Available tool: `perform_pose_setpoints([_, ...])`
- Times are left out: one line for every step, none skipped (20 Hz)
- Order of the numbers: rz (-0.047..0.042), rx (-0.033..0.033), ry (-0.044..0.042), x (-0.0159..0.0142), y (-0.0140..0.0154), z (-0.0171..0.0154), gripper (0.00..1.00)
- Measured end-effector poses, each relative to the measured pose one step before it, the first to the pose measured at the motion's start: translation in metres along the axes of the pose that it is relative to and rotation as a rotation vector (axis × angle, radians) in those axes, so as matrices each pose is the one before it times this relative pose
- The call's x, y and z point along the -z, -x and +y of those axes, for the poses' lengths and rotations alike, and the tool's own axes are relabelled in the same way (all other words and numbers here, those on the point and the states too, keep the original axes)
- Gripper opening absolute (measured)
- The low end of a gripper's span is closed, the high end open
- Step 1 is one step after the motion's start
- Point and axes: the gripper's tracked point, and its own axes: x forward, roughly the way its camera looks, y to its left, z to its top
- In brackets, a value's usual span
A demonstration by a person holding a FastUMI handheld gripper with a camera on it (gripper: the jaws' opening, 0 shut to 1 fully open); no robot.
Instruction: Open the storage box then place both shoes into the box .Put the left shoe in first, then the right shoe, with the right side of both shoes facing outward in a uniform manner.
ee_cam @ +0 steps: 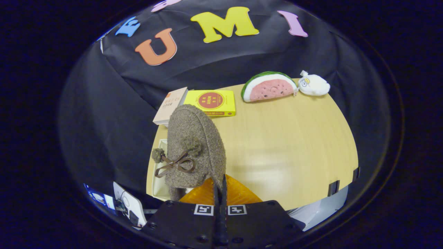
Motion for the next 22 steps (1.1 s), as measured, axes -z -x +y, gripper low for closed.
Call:
perform_pose_setpoints([0.00246, -0.00333, 0.00936, 0.00377, -0.00748, 0.01384, 0.0])
perform_pose_setpoints([0.00448, -0.00555, 0.00972, 0.00449, -0.00946, 0.0174, 0.0])
perform_pose_setpoints([0.00957, -0.0066, 0.00373, 0.00486, -0.01111, 0.01508, 0.0])
perform_pose_setpoints([0.01804, -0.01065, 0.00202, 0.00585, -0.01217, 0.015, 0.0])
perform_pose_setpoints([0.01977, -0.00455, 0.00564, 0.00661, -0.01231, 0.01395, 0.0])
perform_pose_setpoints([0.01631, 0.00425, 0.00763, 0.00363, -0.01147, 0.01007, 0.0])
perform_pose_setpoints([0.00361, 0.0081, 0.00449, 0.00222, -0.0109, 0.00856, 0.0])
perform_pose_setpoints([-0.00952, 0.01179, 0.00088, 0.00011, -0.00948, 0.0061, 0.0])
perform_pose_setpoints([-0.01736, 0.01749, 0.01118, -0.00096, -0.00813, 0.00405, 0.0])
perform_pose_setpoints([-0.02285, 0.03405, 0.01665, -0.00326, -0.00892, -0.00016, 0.0])
perform_pose_setpoints([-0.01394, 0.03558, 0.0014, 0.00113, -0.00958, -0.00375, 0.0])
perform_pose_setpoints([-0.00354, 0.028, -0.0105, 0.00499, -0.00894, -0.00154, 0.0])
perform_pose_setpoints([0.00469, 0.02001, -0.00669, 0.0054, -0.00942, -0.0016, 0.0])
perform_pose_setpoints([0.00973, 0.01259, -0.00984, 0.00679, -0.00924, -0.00113, 0.0])
perform_pose_setpoints([0.01399, 0.01019, -0.00826, 0.00811, -0.00931, -0.00176, 0.01])
perform_pose_setpoints([0.01502, 0.01582, -0.01352, 0.00799, -0.00838, 0.00016, 0.0])
perform_pose_setpoints([0.01068, 0.01797, -0.01578, 0.00541, -0.00851, -0.0038, 0.0])
perform_pose_setpoints([-0.00078, 0.01767, -0.01319, 0.0027, -0.0061, -0.00363, 0.0])
perform_pose_setpoints([-0.01102, 0.01901, -0.01086, 0.00013, -0.00642, -0.00384, 0.01])
perform_pose_setpoints([-0.01783, 0.01719, -0.00735, -0.00093, -0.00444, -0.00366, 0.01])
perform_pose_setpoints([-0.0096, 0.01439, 0.00083, -0.00055, -0.00278, -0.00054, 0.01])
perform_pose_setpoints([-0.00245, 0.0081, 0.00452, 0.00182, -0.00028, 0.0014, 0.01])
